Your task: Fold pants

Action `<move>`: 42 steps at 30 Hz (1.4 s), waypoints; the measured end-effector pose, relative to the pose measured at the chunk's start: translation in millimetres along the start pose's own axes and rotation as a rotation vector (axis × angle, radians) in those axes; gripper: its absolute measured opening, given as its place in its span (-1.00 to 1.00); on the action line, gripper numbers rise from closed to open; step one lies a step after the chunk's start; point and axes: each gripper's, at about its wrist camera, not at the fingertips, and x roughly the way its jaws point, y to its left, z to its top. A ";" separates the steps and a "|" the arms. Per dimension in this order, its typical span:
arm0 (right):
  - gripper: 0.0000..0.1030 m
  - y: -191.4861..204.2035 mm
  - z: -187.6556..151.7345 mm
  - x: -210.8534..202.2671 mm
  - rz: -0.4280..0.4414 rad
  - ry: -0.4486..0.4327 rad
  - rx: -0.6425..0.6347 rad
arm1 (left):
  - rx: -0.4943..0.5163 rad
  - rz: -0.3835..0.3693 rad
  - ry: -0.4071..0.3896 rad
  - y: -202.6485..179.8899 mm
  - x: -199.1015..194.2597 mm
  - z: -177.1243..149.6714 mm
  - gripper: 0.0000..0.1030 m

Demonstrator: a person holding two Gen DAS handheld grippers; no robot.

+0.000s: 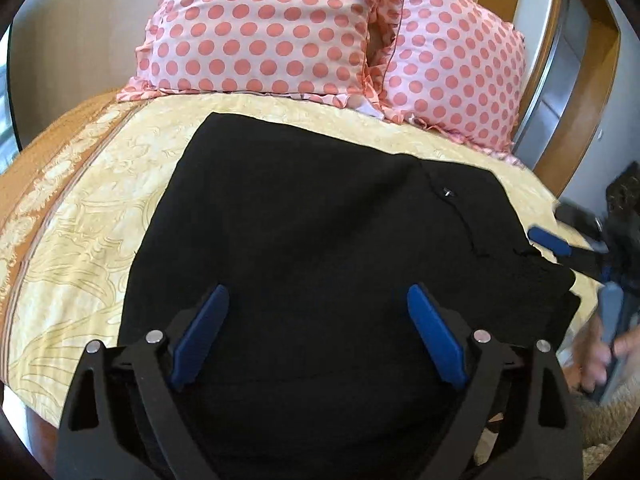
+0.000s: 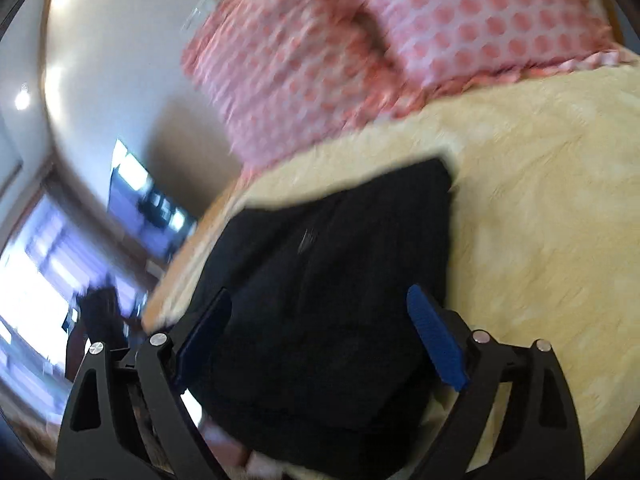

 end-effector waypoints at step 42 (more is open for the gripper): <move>-0.70 -18.8 74.0 52.1 -0.031 0.124 -0.027 | -0.155 -0.025 0.077 71.3 24.8 126.1 -0.87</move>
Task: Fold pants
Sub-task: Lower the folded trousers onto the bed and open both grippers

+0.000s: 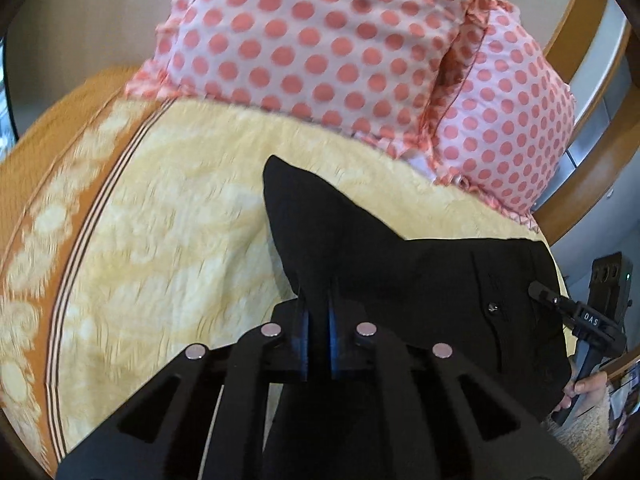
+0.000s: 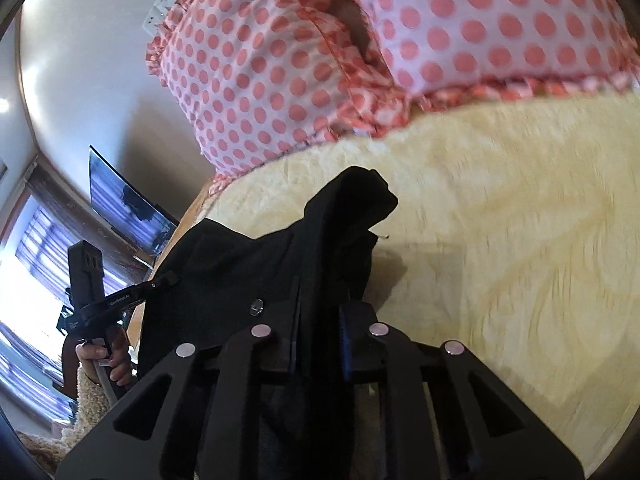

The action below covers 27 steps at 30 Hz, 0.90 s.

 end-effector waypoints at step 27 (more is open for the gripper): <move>0.64 12.1 28.2 9.5 -0.106 -0.108 -0.094 | 0.143 -0.051 -0.048 -61.0 36.3 21.7 0.04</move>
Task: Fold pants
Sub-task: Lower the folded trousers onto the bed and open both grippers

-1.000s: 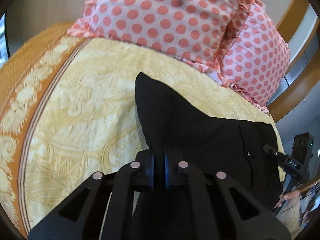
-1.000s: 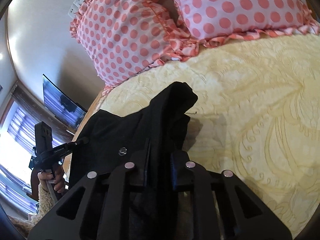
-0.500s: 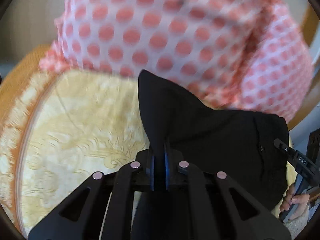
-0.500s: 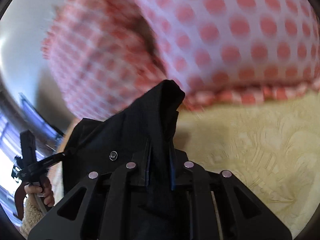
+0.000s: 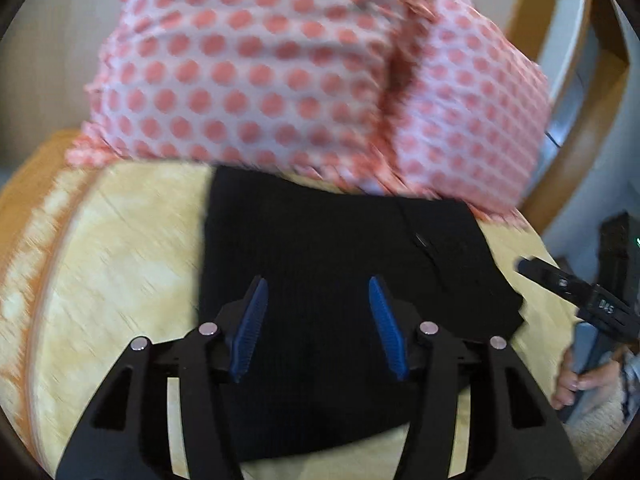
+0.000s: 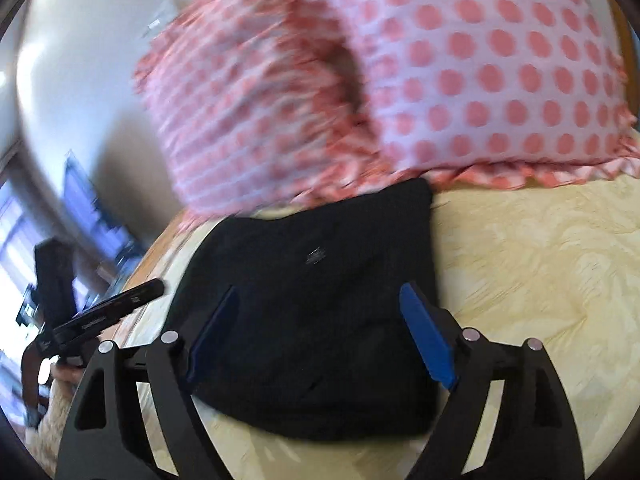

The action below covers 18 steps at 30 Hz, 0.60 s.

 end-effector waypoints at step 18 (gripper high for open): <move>0.97 34.5 -62.4 -24.3 -0.175 -0.032 -0.019 | 0.079 0.281 -0.050 -18.5 -35.3 -68.1 0.91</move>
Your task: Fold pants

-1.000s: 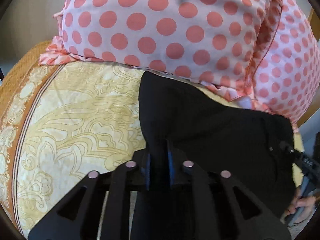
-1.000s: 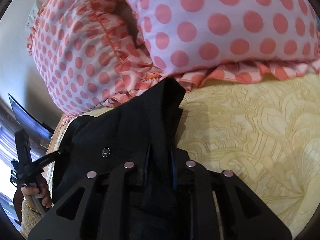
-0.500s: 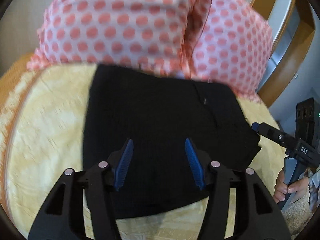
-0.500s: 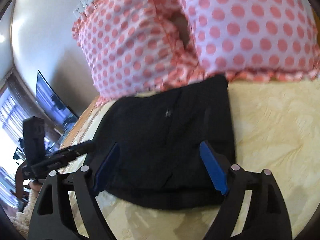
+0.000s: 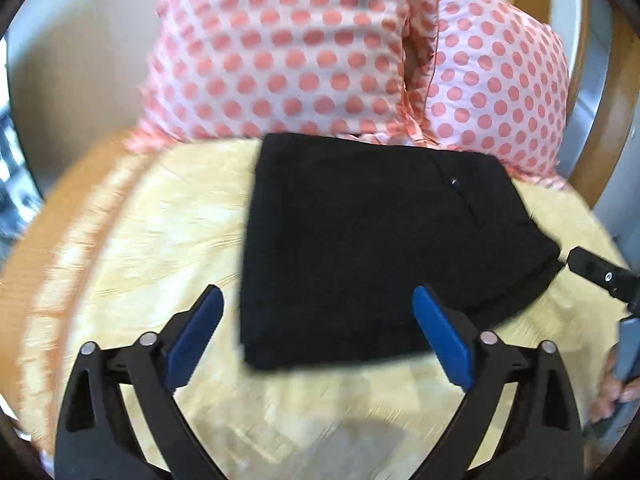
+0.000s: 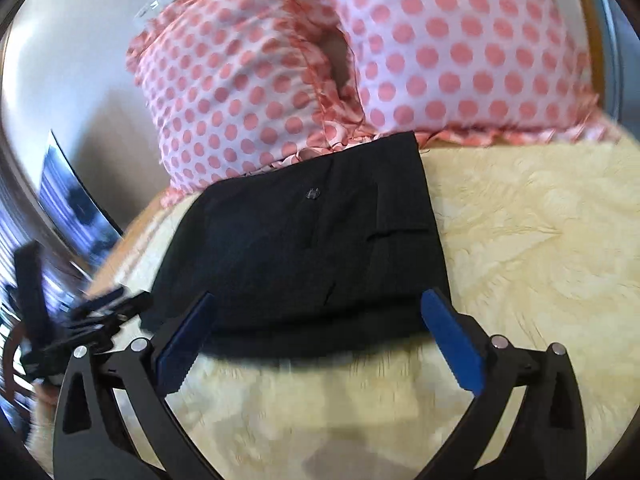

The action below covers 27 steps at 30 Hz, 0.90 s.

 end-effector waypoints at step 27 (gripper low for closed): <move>0.97 60.1 -102.4 -1.4 -0.301 0.011 -0.147 | 0.027 0.042 -0.059 -4.7 -24.4 -103.2 0.97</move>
